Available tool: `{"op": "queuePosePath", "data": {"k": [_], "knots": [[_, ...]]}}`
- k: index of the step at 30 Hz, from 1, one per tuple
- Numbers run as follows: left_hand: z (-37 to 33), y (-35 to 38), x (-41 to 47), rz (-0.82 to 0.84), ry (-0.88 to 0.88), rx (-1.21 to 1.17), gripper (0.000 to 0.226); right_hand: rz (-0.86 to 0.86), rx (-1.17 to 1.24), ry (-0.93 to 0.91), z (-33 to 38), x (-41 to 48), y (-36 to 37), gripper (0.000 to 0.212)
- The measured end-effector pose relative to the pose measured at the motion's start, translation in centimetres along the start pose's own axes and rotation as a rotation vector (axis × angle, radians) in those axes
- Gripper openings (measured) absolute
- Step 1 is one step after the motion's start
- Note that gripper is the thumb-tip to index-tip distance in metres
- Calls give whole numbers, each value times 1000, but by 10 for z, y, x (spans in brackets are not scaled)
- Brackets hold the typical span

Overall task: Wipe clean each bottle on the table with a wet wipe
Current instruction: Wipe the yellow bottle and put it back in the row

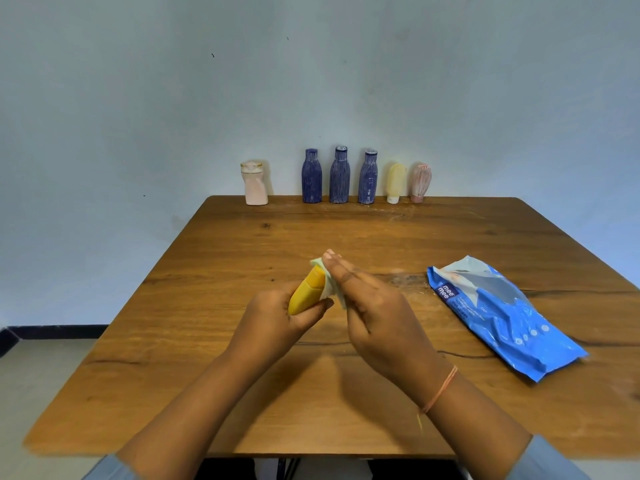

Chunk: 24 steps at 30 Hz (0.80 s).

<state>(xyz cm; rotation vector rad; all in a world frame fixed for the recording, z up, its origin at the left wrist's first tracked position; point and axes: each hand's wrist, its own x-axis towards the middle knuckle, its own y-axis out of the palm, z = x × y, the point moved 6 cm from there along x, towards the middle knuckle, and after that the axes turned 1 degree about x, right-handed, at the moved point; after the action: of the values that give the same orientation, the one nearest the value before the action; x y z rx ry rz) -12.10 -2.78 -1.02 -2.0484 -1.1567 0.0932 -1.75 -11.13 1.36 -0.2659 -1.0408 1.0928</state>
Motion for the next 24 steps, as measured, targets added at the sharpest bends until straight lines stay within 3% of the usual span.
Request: {"op": "queuePosePath", "data": {"k": [2,4,8,11,15,18,20,24], "knots": [[3,4,-2,5,-134,-151,9,-18,31,94,-18,3,-2,49],[5,13,-4,64,-310,-447,12,-78,188,236,-39,3,-2,39],[3,26,-6,214,-497,-802,12,-295,497,465,-59,-6,-3,35],[2,30,-7,280,-559,-893,16,-346,444,333,-48,-8,-7,36],[-5,34,-10,375,-587,-963,17,-147,147,27,-21,-5,10,53],[-3,32,-11,374,-559,-819,5,-33,-102,-161,-5,-1,15,54],[2,25,-9,317,-520,-633,12,28,-228,-260,4,1,17,52],[-3,13,3,251,-260,35,24,94,-427,-341,10,7,20,47]]}}
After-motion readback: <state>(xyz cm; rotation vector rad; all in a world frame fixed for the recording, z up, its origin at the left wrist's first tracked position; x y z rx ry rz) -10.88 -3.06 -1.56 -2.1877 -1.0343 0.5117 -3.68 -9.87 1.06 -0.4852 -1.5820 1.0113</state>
